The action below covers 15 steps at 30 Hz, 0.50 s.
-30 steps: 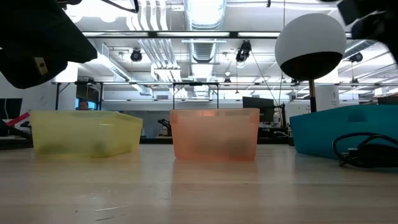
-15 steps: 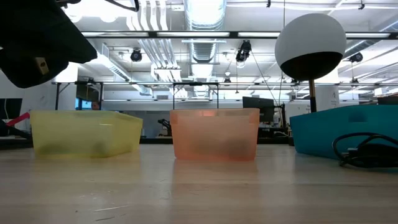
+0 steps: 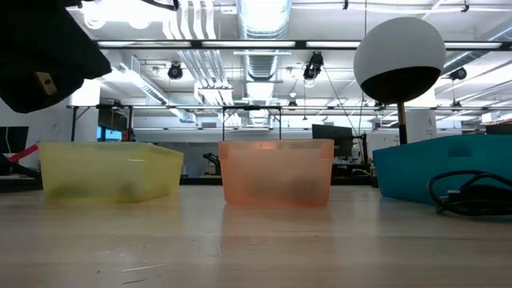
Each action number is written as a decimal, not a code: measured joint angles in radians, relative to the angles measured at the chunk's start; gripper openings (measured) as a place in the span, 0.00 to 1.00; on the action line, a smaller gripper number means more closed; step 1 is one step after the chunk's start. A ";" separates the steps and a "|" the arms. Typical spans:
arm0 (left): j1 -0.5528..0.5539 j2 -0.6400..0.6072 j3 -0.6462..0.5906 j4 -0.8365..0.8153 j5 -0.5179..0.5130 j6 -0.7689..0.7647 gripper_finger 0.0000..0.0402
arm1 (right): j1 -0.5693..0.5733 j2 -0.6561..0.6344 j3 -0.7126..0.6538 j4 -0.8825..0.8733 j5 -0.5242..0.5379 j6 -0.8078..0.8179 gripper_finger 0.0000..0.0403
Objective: Pick and place items into bin
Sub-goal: Put the white card reader box into the blue bin
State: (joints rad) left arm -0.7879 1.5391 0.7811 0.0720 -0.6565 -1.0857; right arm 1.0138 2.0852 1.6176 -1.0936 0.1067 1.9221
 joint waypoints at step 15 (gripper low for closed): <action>-0.002 0.000 0.002 0.010 0.035 -0.001 0.00 | -0.032 0.101 0.277 -0.027 0.270 0.342 0.49</action>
State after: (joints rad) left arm -0.7895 1.5391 0.7830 0.0818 -0.6216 -1.0863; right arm 0.9815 2.1862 1.8943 -1.1202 0.3762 2.2640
